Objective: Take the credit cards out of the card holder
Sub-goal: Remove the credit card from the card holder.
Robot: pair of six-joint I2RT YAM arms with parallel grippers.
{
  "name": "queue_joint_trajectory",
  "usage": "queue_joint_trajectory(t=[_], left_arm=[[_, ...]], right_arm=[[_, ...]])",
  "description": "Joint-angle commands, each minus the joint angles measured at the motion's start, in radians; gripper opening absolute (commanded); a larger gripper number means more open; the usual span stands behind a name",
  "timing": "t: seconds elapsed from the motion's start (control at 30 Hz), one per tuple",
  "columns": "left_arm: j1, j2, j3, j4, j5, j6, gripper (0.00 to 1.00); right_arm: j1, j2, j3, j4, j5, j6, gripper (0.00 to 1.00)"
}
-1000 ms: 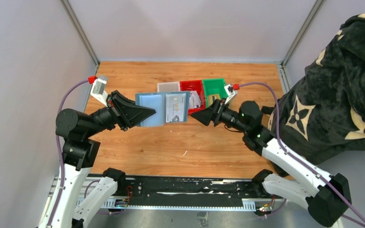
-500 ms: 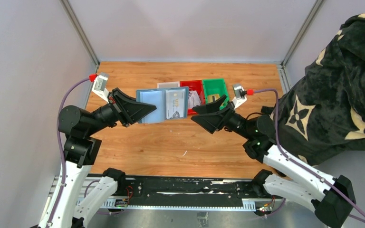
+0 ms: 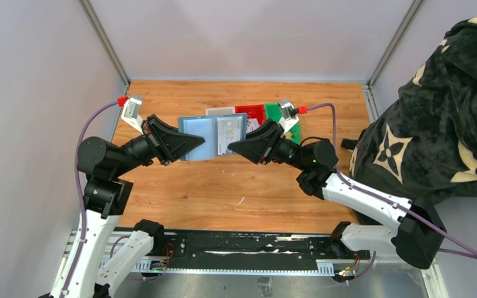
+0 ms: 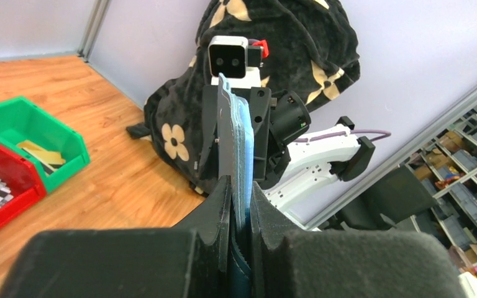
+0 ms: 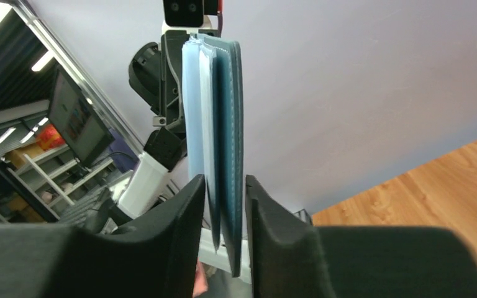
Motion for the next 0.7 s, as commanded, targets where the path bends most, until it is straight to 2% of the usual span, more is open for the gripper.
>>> queue_joint_trajectory(t=[0.0,0.1,0.13,0.3,0.47,0.67], left_arm=[[-0.006,-0.003,0.006,-0.042,-0.011,0.046,0.10],[-0.005,-0.011,-0.014,-0.108,-0.003,0.090,0.52],[-0.005,-0.014,-0.018,-0.139,-0.002,0.110,0.58],[-0.005,-0.021,-0.020,-0.289,0.004,0.244,0.75],[-0.005,-0.005,0.043,-0.436,0.031,0.391,0.91],[-0.005,0.043,0.134,-0.578,0.159,0.522,1.00]], right_arm=[[0.008,0.014,0.034,0.074,-0.023,0.067,0.24],[-0.026,-0.002,0.087,-0.141,-0.092,0.054,0.03],[-0.037,-0.016,0.106,-0.229,-0.114,0.028,0.00],[-0.058,-0.091,0.258,-0.763,-0.176,-0.261,0.00],[-0.060,-0.089,0.445,-1.254,-0.230,-0.576,0.00],[-0.059,-0.027,0.580,-1.532,-0.279,-0.778,0.00]])
